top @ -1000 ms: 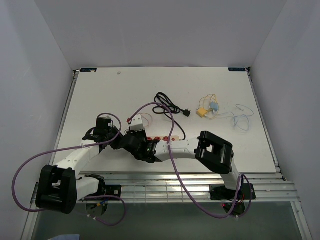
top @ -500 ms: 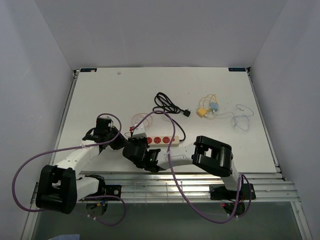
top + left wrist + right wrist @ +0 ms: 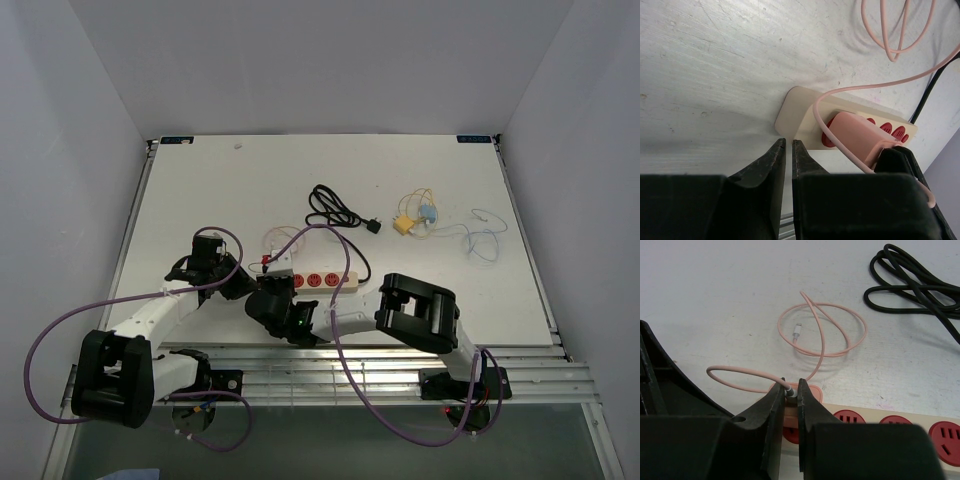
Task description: Insert the plug
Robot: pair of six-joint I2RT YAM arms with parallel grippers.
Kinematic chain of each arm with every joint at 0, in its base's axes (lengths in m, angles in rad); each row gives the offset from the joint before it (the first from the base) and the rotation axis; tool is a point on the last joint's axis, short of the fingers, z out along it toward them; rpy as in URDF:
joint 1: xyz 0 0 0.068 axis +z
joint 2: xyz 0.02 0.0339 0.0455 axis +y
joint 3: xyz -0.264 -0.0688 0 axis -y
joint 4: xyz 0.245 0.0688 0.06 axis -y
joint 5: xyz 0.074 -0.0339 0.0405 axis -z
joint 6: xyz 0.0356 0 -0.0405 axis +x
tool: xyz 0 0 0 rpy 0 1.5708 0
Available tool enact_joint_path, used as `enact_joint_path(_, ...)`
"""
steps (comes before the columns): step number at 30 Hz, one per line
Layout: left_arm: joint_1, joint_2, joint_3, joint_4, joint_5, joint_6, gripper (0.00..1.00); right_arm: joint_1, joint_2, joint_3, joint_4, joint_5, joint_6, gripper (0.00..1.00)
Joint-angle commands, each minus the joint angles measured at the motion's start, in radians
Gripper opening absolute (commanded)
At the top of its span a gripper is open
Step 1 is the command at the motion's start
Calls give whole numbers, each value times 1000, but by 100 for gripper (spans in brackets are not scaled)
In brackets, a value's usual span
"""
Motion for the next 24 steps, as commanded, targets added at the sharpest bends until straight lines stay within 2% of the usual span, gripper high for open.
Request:
enact_joint_path(1,-4,-11,6,5,-17,1,23,90,183,-77,-193,-371,87,8)
enact_joint_path(6,-4,-9,9,1,-20,1,23,100,165,-118,-206,-364,153,8)
enact_joint_path(11,-4,-16,7,-2,-27,1,23,108,96,-267,-154,-368,221,8)
enact_joint_path(19,-4,-2,11,-1,-16,5,23,133,138,-247,-49,-420,63,8)
enact_joint_path(24,-4,-5,11,-1,-20,7,23,133,168,-221,-48,-466,58,8)
